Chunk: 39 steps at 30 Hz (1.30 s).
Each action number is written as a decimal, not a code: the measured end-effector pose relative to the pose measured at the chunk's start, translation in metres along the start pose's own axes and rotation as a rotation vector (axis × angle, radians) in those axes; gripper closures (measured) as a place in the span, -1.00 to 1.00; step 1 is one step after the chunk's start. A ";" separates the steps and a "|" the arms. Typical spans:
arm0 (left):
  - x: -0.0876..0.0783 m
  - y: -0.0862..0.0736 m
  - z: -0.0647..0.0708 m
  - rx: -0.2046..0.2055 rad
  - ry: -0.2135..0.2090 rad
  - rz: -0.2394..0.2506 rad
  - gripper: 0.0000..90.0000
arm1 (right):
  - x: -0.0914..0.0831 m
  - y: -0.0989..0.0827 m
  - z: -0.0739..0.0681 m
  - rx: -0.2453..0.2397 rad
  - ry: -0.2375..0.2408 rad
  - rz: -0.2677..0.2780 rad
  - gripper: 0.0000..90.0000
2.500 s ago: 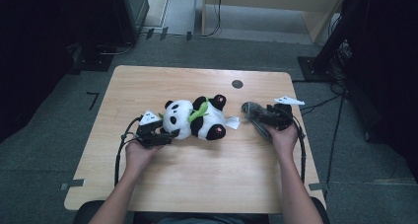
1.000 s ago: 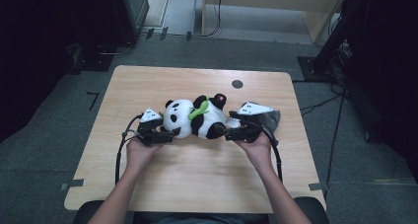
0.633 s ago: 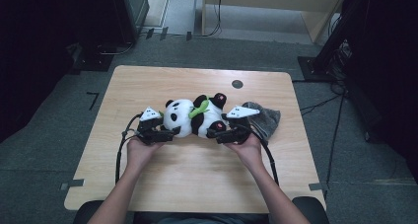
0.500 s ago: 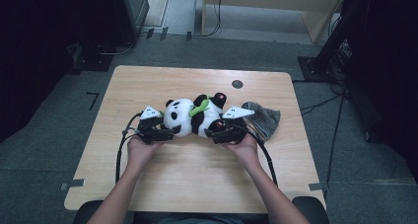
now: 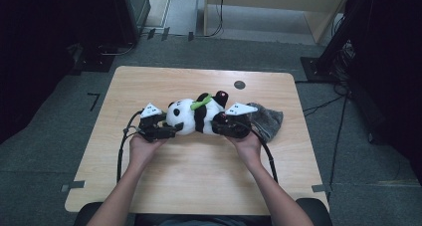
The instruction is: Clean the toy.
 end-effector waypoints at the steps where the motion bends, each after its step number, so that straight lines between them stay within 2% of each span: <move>1: -0.003 0.001 0.002 0.022 0.000 0.010 -0.64 | -0.004 0.004 0.002 0.025 0.010 0.001 0.23; 2: -0.007 0.002 0.005 0.058 0.005 0.014 -0.71 | -0.010 0.008 0.005 0.046 0.015 0.000 0.24; 3: -0.009 0.001 0.006 0.075 0.006 0.012 -0.71 | -0.014 0.010 0.007 0.046 0.008 0.001 0.24; 5: -0.011 -0.001 0.007 0.084 0.001 0.016 -0.71 | -0.018 0.012 0.008 0.052 0.002 0.007 0.25; 8: -0.015 -0.004 0.008 0.083 -0.021 0.035 -0.71 | -0.032 0.017 0.014 0.095 -0.001 0.025 0.25; 11: -0.015 -0.005 0.011 0.087 -0.044 0.049 -0.72 | -0.037 0.020 0.014 0.114 0.011 0.036 0.25; 14: -0.012 -0.005 0.015 0.092 -0.072 0.068 -0.78 | -0.046 0.029 0.007 0.142 0.063 0.069 0.25; 17: -0.015 -0.002 0.017 0.107 -0.068 0.120 -0.81 | -0.048 0.033 0.001 0.132 0.075 0.069 0.25; 19: -0.015 -0.001 0.019 0.109 -0.087 0.141 -0.82 | -0.050 0.036 -0.003 0.146 0.100 0.066 0.26; 22: -0.010 -0.002 0.021 0.087 -0.077 0.128 -0.86 | -0.048 0.037 -0.008 0.168 0.136 0.050 0.28; 23: -0.007 -0.002 0.021 0.080 -0.070 0.119 -0.84 | -0.046 0.037 -0.011 0.155 0.130 0.040 0.28; 26: -0.002 -0.005 0.023 0.083 -0.033 0.094 -0.69 | -0.045 0.036 -0.013 0.151 0.120 0.030 0.29; 28: -0.003 -0.005 0.024 0.072 -0.006 0.095 -0.43 | -0.043 0.034 -0.013 0.147 0.114 0.024 0.28; 30: -0.006 -0.004 0.025 0.059 -0.001 0.083 -0.21 | -0.042 0.032 -0.011 0.141 0.112 0.024 0.25; 32: -0.009 -0.003 0.026 0.050 -0.010 0.072 0.02 | -0.041 0.030 -0.009 0.127 0.100 0.022 0.17; 34: -0.013 -0.001 0.025 0.028 -0.029 0.058 0.17 | -0.041 0.029 -0.008 0.080 0.088 0.028 -0.01; 37: -0.017 0.002 0.021 0.004 -0.047 0.044 0.22 | -0.042 0.028 -0.008 0.034 0.104 0.052 -0.20; 39: -0.020 0.005 0.015 -0.031 -0.054 0.035 0.23 | -0.046 0.027 -0.007 0.019 0.133 0.086 -0.38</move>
Point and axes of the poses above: each handheld gripper's, and its own axes: x roughly forward along the jaws, y roughly out of its top, z roughly to its right, the point moved 3 cm from there along x, roughly forward along the jaws, and after that the axes turned 4 degrees about y, right-handed, at the moved point
